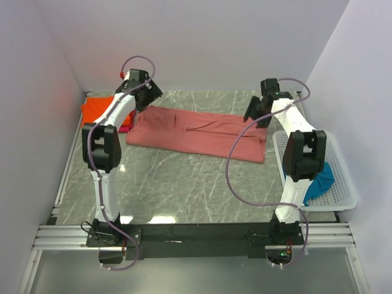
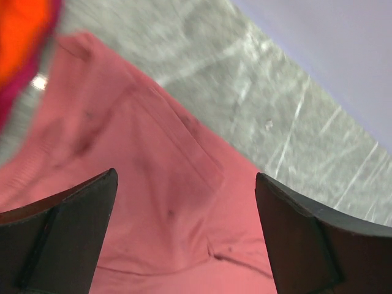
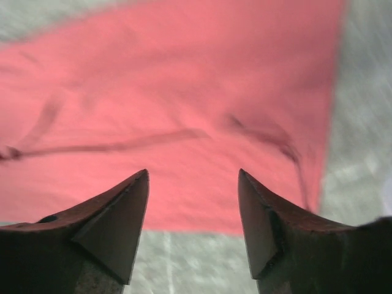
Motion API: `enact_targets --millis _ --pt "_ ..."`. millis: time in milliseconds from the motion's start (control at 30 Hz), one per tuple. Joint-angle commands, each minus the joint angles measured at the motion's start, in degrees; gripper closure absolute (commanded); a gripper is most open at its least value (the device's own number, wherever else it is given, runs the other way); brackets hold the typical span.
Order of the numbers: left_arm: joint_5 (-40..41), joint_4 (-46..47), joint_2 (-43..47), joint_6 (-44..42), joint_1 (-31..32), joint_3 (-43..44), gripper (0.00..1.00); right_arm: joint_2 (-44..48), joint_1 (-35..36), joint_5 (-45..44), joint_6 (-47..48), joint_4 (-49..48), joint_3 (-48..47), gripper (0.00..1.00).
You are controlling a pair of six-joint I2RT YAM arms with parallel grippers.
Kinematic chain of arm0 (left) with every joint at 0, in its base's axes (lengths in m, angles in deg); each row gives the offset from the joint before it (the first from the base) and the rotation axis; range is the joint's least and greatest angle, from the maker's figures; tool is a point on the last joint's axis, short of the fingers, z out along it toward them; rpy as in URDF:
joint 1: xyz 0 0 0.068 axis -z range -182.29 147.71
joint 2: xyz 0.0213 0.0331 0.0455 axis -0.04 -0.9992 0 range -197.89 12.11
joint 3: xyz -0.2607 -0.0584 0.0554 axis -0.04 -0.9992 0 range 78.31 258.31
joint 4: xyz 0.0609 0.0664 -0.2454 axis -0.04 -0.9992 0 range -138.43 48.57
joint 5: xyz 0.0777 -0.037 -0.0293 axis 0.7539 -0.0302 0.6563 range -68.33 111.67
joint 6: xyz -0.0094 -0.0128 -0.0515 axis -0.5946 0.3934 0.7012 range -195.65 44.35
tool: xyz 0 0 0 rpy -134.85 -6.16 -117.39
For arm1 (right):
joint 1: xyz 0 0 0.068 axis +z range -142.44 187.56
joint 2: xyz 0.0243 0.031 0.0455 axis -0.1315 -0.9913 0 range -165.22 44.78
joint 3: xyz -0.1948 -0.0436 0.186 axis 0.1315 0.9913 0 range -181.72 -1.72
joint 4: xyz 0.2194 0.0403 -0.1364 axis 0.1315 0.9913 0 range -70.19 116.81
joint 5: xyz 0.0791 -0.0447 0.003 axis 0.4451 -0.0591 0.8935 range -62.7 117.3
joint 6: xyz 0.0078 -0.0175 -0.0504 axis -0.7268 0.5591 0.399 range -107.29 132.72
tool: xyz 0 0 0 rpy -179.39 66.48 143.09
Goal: Fold and stack the t-shirts
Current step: Fold the tshirt
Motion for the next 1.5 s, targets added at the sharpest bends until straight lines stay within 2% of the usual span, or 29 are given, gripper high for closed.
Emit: enact_targets --millis 0,33,233,400,500,633,767,833,900,967,1033,1167,1300,1467 --pt "0.6 -2.1 -0.8 -0.7 3.4 0.6 0.01 -5.0 1.3 3.4 2.3 -3.9 -7.9 0.31" --pt "1.1 -3.2 -2.0 -0.9 3.6 1.5 0.01 -6.4 1.3 3.4 2.2 -3.9 -9.3 0.27" --pt "-0.1 -6.4 -10.0 -0.9 4.2 5.7 0.01 -16.8 1.5 5.0 2.9 -1.1 -18.8 0.20" --pt "-1.3 -3.8 -14.1 -0.7 4.4 7.0 0.01 -16.3 2.1 5.9 1.2 -2.7 -13.9 0.16" --pt "-4.5 -3.6 -18.9 -0.6 4.7 12.1 0.01 -13.1 2.8 6.7 0.8 -5.6 -5.8 0.16" --pt "-11.5 0.8 -25.5 -1.9 5.9 18.5 0.01 -4.0 4.2 8.0 -1.0 -9.7 12.6 0.16" --pt "-15.7 6.8 -28.9 -1.2 8.5 23.7 0.00 6.7 9.9 10.7 -1.8 -14.1 29.1 0.16" --pt "-17.8 10.4 -29.9 -0.2 9.9 24.8 0.01 12.8 16.1 12.3 -2.6 -15.1 37.5 0.16" --pt "-19.9 12.0 -31.4 2.1 11.0 26.8 0.01 16.5 21.2 18.5 -4.6 -18.4 42.6 0.16" --pt "-20.6 14.7 -31.9 3.8 11.8 26.6 0.00 20.1 30.1 24.9 -5.5 -22.5 47.5 0.16" --pt "-19.5 15.7 -31.5 3.8 13.2 25.8 0.01 21.6 38.5 27.0 -4.9 -23.9 47.7 0.16" --pt "-21.7 18.5 -31.0 4.0 14.2 23.0 0.01 22.5 43.7 26.6 -1.1 -22.8 43.6 0.16" --pt "-25.8 24.1 -31.2 4.0 15.1 22.1 0.01 24.5 45.1 26.7 1.7 -21.4 40.2 0.16" --pt "-26.3 28.4 -32.5 2.4 16.7 25.5 0.01 26.2 45.1 26.1 0.5 -21.5 40.5 0.16"
